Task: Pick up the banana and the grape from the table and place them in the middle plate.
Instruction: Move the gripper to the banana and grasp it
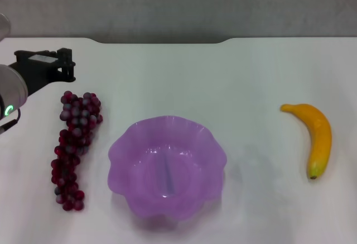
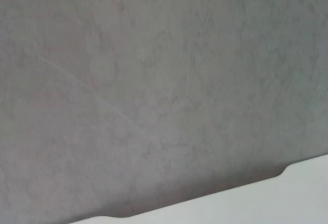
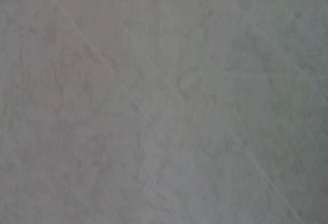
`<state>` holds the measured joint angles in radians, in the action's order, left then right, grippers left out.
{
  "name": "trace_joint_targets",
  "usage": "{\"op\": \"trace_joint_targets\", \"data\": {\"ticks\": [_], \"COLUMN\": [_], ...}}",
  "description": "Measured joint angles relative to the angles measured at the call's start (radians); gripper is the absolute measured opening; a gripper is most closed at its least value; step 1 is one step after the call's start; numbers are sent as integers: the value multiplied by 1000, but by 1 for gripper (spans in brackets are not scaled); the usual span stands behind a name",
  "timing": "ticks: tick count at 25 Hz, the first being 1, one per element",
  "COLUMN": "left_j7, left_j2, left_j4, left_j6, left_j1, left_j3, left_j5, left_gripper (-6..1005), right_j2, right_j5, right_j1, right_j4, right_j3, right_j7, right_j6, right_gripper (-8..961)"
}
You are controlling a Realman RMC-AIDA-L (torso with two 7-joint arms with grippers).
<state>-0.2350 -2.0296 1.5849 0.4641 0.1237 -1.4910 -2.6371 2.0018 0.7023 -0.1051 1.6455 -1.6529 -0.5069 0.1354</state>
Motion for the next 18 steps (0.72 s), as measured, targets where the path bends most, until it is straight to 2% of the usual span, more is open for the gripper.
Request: {"op": "trace_joint_targets", "data": {"ticks": [18], "left_j7": [-22], "left_j2": [-4], "left_j4": [13], "left_j6": [-14], "left_j1": [-18], "left_j3": [1], "left_j5": [-11], "left_gripper": [68], "right_j2": [0], "right_j5": [-1], "right_j1": [5], "right_j4": [-2], "right_j3": [12], "right_j7": [-15], "right_j6": [19], "right_gripper": [161]}}
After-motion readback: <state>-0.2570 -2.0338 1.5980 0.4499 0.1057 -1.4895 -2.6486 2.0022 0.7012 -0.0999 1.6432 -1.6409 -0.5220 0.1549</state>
